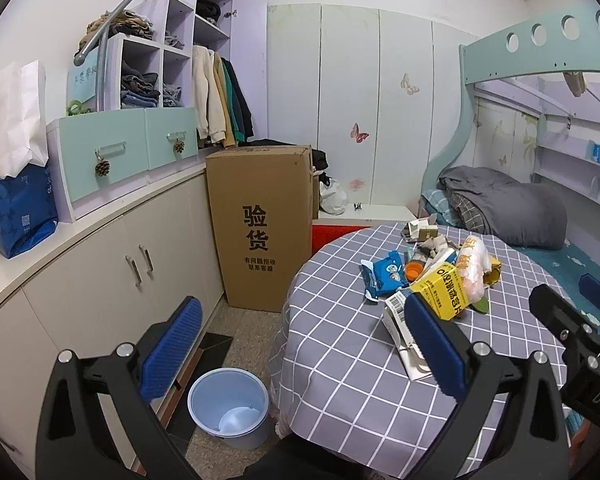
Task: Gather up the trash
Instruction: 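Grasp the yellow medicine box with the left tool while the right tool grasps the white plastic bag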
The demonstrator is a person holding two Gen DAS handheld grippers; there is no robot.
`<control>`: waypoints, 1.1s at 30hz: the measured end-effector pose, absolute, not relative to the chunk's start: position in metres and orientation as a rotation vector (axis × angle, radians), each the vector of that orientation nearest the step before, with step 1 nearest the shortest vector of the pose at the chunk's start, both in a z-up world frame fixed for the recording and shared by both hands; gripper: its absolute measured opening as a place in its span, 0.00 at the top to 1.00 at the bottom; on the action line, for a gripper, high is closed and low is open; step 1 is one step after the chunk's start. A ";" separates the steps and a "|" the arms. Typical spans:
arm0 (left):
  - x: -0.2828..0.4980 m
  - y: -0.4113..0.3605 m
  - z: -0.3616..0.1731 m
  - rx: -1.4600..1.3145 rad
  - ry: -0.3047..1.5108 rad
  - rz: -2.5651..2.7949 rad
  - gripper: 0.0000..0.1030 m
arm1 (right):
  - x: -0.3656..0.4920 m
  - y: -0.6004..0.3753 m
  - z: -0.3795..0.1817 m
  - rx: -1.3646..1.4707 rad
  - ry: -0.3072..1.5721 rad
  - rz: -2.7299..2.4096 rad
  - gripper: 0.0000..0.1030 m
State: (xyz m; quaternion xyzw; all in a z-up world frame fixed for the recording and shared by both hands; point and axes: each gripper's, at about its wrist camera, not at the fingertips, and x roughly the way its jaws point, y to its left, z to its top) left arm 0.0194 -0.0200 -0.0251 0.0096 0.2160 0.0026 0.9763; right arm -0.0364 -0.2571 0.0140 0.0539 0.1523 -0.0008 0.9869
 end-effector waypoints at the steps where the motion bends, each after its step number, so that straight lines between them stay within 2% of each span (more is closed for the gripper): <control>1: 0.021 -0.021 -0.028 0.022 0.442 0.007 0.04 | -0.035 -0.259 0.012 0.116 0.313 0.000 0.06; 17: 0.082 -0.055 -0.074 0.090 0.624 -0.093 0.04 | 0.005 -0.313 -0.028 0.230 0.469 -0.065 0.06; 26: 0.136 -0.092 -0.092 -0.070 0.784 -0.225 0.04 | 0.027 -0.341 -0.043 0.245 0.515 -0.137 0.06; 33: 0.162 -0.098 -0.107 -0.274 0.839 -0.248 0.04 | 0.043 -0.359 -0.048 0.254 0.551 -0.131 0.06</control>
